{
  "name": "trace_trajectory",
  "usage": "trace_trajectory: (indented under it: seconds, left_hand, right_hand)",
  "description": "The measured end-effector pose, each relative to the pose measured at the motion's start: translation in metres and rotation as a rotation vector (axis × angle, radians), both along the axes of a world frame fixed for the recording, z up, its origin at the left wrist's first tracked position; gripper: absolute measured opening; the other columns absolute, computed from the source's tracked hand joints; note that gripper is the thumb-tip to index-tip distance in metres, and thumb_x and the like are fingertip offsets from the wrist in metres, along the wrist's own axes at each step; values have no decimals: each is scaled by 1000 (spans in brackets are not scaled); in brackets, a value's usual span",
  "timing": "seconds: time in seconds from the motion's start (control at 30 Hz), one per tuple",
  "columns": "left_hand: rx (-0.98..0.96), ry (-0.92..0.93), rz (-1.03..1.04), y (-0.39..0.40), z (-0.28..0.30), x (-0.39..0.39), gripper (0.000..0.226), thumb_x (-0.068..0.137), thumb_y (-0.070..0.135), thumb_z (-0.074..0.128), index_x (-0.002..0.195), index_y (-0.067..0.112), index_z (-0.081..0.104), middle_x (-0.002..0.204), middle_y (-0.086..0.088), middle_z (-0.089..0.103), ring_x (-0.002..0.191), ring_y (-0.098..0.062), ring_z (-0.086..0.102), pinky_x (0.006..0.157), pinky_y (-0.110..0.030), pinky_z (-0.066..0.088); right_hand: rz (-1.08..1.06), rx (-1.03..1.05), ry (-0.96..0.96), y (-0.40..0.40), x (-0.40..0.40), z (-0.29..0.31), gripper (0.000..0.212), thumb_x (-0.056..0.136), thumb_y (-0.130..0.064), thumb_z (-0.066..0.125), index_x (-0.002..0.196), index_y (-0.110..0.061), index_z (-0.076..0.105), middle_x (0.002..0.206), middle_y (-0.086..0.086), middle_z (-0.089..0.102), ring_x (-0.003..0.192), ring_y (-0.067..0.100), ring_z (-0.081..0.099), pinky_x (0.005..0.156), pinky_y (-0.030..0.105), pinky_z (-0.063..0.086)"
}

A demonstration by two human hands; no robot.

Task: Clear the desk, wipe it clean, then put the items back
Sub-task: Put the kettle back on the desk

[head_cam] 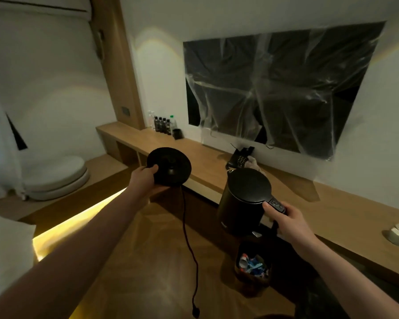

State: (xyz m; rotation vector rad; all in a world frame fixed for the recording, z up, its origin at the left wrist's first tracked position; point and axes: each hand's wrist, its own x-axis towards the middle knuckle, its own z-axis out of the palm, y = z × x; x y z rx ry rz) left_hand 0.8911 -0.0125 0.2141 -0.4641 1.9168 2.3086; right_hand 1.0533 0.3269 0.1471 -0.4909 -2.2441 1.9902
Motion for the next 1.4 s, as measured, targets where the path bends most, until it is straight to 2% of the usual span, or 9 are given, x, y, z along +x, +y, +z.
trace_trajectory:
  seconds: [0.23, 0.53, 0.63, 0.73, 0.87, 1.0, 1.17, 1.3, 1.4]
  left_hand:
    - [104, 59, -53, -56, 27, -67, 51, 104, 22, 58, 151, 11, 42, 143, -15, 55, 112, -35, 67, 62, -34, 62]
    - [221, 195, -30, -70, 84, -191, 48, 105, 16, 55, 150, 8, 41, 137, -15, 57, 104, -33, 70, 65, -33, 64]
    - [251, 220, 2, -67, 100, -244, 47, 104, 15, 57, 149, 10, 42, 135, -13, 58, 103, -33, 72, 75, -37, 64]
    - [262, 261, 11, -66, 119, -301, 49, 105, 15, 56, 151, 9, 41, 130, -13, 60, 100, -31, 73, 75, -37, 64]
    - [308, 344, 47, -70, 139, -368, 47, 105, 15, 55, 150, 8, 40, 128, -13, 62, 92, -29, 77, 70, -33, 64]
    - [330, 361, 90, -86, 147, -428, 47, 104, 15, 57, 148, 8, 43, 131, -13, 63, 94, -30, 77, 78, -38, 64]
    - [379, 407, 70, -100, 162, -511, 41, 104, 10, 55, 144, 5, 44, 128, -17, 64, 89, -30, 78, 75, -37, 64]
    - [405, 422, -3, -98, 173, -583, 42, 105, 10, 53, 145, 2, 44, 123, -18, 67, 87, -29, 78, 77, -40, 64]
    - [419, 436, -66, -98, 179, -637, 41, 105, 8, 54, 144, -1, 44, 128, -21, 64, 91, -32, 77, 74, -39, 63]
  right_hand:
    - [28, 6, 53, -52, -93, 22, 37, 95, -49, 66, 116, -18, 68, 86, -7, 60, 78, 14, 55, 68, 29, 42]
    - [58, 25, 122, -80, -249, 53, 53, 83, -65, 69, 118, -26, 68, 107, 1, 71, 104, 22, 66, 97, 45, 52]
    - [49, 49, 164, -81, -313, 58, 60, 73, -74, 68, 108, -25, 70, 100, 4, 69, 96, 25, 66, 90, 45, 52]
    - [47, 50, 175, -84, -379, 72, 45, 85, -67, 68, 106, -27, 70, 105, 2, 72, 100, 23, 67, 95, 46, 54]
    - [70, 73, 207, -80, -463, 96, 40, 99, -43, 63, 97, -3, 62, 82, 7, 58, 74, 21, 56, 68, 33, 43]
    - [126, 43, 218, -92, -530, 110, 29, 97, -41, 65, 83, -16, 63, 68, -4, 58, 56, 6, 55, 64, 28, 41]
    - [150, 62, 205, -109, -610, 117, 34, 98, -41, 64, 102, -7, 67, 85, 5, 58, 78, 18, 56, 71, 30, 45]
    - [104, 80, 205, -126, -671, 119, 37, 95, -47, 67, 97, -10, 67, 88, 10, 60, 80, 21, 59, 74, 37, 49]
    - [53, 73, 182, -139, -713, 120, 37, 95, -44, 68, 100, -8, 70, 98, 17, 68, 94, 29, 66, 92, 48, 53]
